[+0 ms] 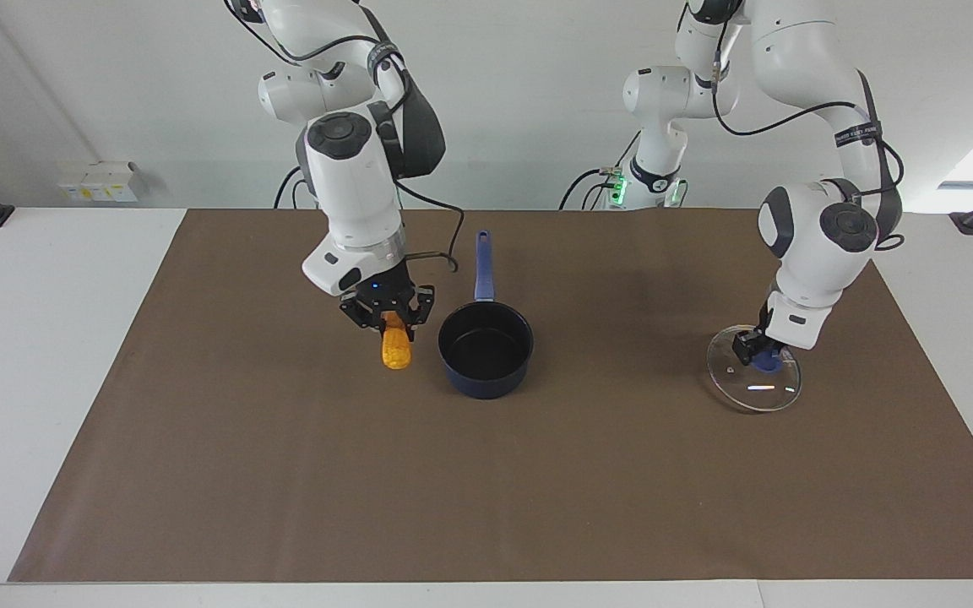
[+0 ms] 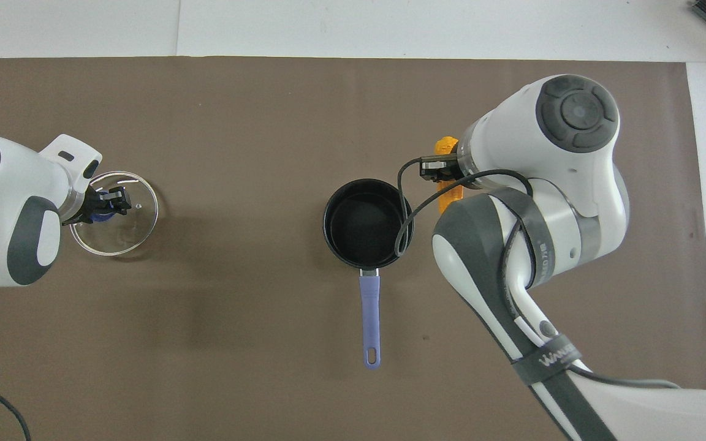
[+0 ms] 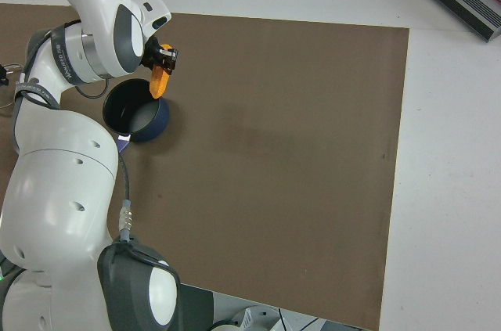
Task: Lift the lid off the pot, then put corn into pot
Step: 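Set the lid down with the left gripper while the right gripper carries corn over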
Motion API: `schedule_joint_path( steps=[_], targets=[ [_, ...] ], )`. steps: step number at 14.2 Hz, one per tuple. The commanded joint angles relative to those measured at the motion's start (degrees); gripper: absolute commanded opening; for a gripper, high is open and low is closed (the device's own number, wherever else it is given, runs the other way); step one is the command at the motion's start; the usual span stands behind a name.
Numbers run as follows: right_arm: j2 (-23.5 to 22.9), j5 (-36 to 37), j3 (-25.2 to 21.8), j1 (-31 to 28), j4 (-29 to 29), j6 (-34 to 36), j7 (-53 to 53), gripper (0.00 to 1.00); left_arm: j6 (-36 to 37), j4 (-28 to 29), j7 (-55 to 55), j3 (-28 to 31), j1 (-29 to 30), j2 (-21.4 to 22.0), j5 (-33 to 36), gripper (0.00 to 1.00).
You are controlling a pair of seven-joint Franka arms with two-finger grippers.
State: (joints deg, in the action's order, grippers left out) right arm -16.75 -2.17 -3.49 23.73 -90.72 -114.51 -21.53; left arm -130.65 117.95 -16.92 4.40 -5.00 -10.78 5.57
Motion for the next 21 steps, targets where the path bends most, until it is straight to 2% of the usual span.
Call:
schedule_joint_path(
  steps=[1,3,7,8,9,12,16,21],
  targets=[
    [-7.15,0.76,-0.11,3.16,9.51,3.07,-7.63,0.00,-7.49,10.35,1.79,-0.62,1.92,6.64,1.20,0.00],
    [-8.12,0.41,-0.11,5.00,9.42,2.37,-8.62,0.00,-10.05,13.70,2.24,-0.80,2.80,8.14,1.20,0.00],
    [-9.97,0.15,0.94,5.89,9.07,1.84,-8.88,0.00,-10.15,15.29,5.04,-0.80,4.73,9.11,1.20,0.00],
    [-10.40,-0.11,0.94,6.67,8.81,1.75,-8.88,0.00,-9.97,15.29,5.92,-0.80,5.00,9.11,1.11,0.20],
    [-10.84,-0.29,1.03,6.77,8.55,0.01,-8.88,0.00,-9.80,15.12,6.97,-0.80,5.52,9.02,1.11,0.99],
    [-12.69,-0.29,1.03,8.35,8.11,-2.38,-8.88,0.00,-9.80,14.50,7.42,-0.80,5.44,8.58,1.11,1.00],
    [-11.73,-0.12,1.03,8.62,3.99,-3.52,-8.27,0.00,-8.22,10.82,7.51,-0.89,4.56,7.10,1.11,1.00],
    [-11.55,-0.03,1.03,8.70,2.40,-4.05,-8.01,0.00,-0.15,1.07,7.34,-1.06,0.44,3.49,1.11,1.00]
  ],
)
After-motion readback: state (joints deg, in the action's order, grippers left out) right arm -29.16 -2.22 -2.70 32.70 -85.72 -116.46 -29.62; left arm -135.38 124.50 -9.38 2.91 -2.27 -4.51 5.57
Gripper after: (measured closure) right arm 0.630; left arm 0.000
